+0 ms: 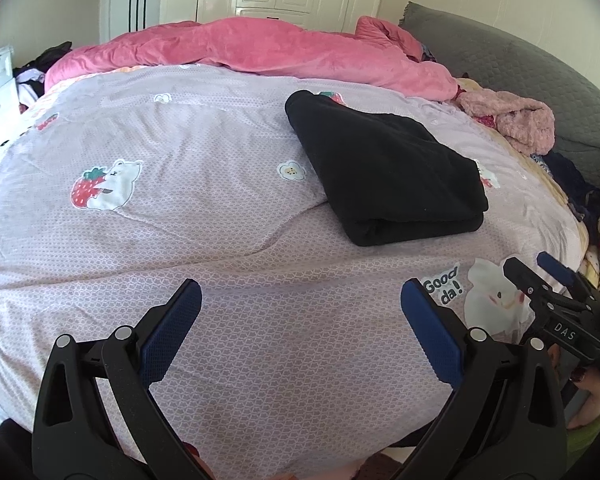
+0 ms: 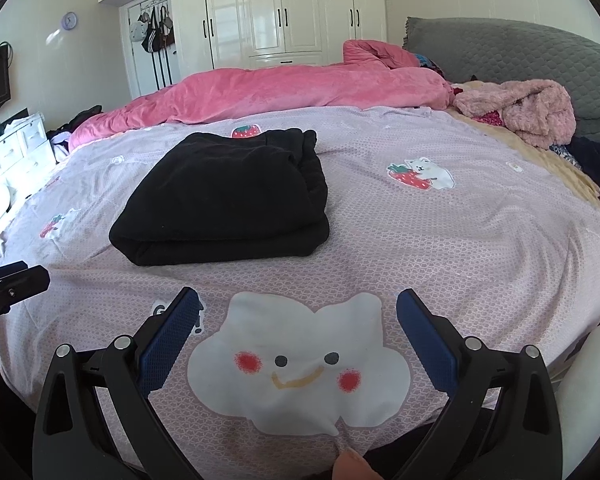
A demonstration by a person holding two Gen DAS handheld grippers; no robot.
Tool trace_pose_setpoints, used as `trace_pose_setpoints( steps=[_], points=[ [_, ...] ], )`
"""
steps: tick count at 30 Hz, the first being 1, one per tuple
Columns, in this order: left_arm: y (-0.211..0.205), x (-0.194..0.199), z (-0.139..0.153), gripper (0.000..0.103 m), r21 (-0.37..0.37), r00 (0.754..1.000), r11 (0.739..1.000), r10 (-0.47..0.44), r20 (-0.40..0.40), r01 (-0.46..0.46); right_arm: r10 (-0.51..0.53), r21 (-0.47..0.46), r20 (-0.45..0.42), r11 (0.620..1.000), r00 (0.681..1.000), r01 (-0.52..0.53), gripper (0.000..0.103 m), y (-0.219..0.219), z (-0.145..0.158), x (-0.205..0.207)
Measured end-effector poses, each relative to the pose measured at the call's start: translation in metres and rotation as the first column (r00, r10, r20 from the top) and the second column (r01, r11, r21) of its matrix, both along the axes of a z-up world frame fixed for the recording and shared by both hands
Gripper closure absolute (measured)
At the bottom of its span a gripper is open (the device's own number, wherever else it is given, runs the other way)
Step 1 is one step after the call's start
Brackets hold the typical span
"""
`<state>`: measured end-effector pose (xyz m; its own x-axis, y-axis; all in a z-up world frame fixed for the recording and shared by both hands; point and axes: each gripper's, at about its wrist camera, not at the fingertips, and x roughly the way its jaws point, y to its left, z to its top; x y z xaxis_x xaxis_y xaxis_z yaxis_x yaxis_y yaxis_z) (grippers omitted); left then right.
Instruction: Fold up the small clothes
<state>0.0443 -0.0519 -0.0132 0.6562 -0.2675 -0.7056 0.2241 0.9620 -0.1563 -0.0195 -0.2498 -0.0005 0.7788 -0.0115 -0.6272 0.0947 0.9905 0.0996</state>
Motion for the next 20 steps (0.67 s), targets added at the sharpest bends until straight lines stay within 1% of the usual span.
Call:
trace_pose_setpoints(
  steps=[1,2,4,5,7,10,13,15,16,17,19,20],
  points=[
    [0.003,0.001,0.000,0.009,-0.008,1.000,1.000,0.011,-0.008,-0.012,-0.011,0.011,-0.006,1.000,1.000,0.011,0.005,-0.003,0.000,0.000],
    [0.007,0.003,0.000,0.009,-0.001,0.999,0.999,0.036,-0.015,-0.036,-0.029,0.024,-0.010,0.999,1.000,0.029,0.005,-0.009,0.001,0.000],
    [0.014,0.005,0.002,0.009,0.033,0.997,0.997,0.076,-0.001,-0.076,-0.078,0.050,0.002,0.996,0.997,0.078,0.005,-0.024,0.006,-0.004],
    [0.021,0.006,0.003,0.009,0.042,0.996,0.995,0.092,0.010,-0.092,-0.119,0.065,0.009,0.991,0.993,0.118,0.005,-0.037,0.010,-0.007],
    [0.038,0.008,0.005,0.009,0.026,0.993,0.993,0.117,0.009,-0.118,-0.197,0.074,0.012,0.978,0.980,0.195,0.005,-0.060,0.016,-0.014],
    [0.078,0.015,0.009,0.009,-0.004,0.980,0.980,0.197,0.002,-0.197,-0.353,0.104,-0.009,0.930,0.935,0.352,0.005,-0.112,0.019,-0.032],
    [0.141,0.026,0.016,0.009,-0.020,0.945,0.945,0.326,-0.014,-0.326,-0.528,0.028,-0.029,0.848,0.849,0.529,0.005,-0.170,0.015,-0.061],
    [0.195,0.032,0.019,0.009,-0.036,0.908,0.907,0.418,-0.036,-0.419,-0.654,-0.027,-0.059,0.757,0.754,0.653,0.005,-0.217,0.005,-0.088],
    [0.220,0.034,0.021,0.009,-0.026,0.883,0.883,0.467,-0.039,-0.468,-0.710,-0.048,-0.071,0.704,0.701,0.709,0.005,-0.238,0.000,-0.102],
    [0.250,0.036,0.023,0.009,-0.008,0.850,0.851,0.525,-0.036,-0.526,-0.773,-0.073,-0.083,0.634,0.628,0.770,0.004,-0.264,-0.006,-0.122],
    [0.300,0.040,0.023,0.009,0.050,0.789,0.789,0.613,-0.028,-0.612,-0.845,-0.112,-0.119,0.533,0.521,0.839,0.004,-0.300,-0.020,-0.150],
    [0.329,0.044,0.024,0.009,0.096,0.744,0.742,0.668,-0.020,-0.664,-0.879,-0.136,-0.146,0.472,0.454,0.871,0.004,-0.324,-0.030,-0.167]
  ],
)
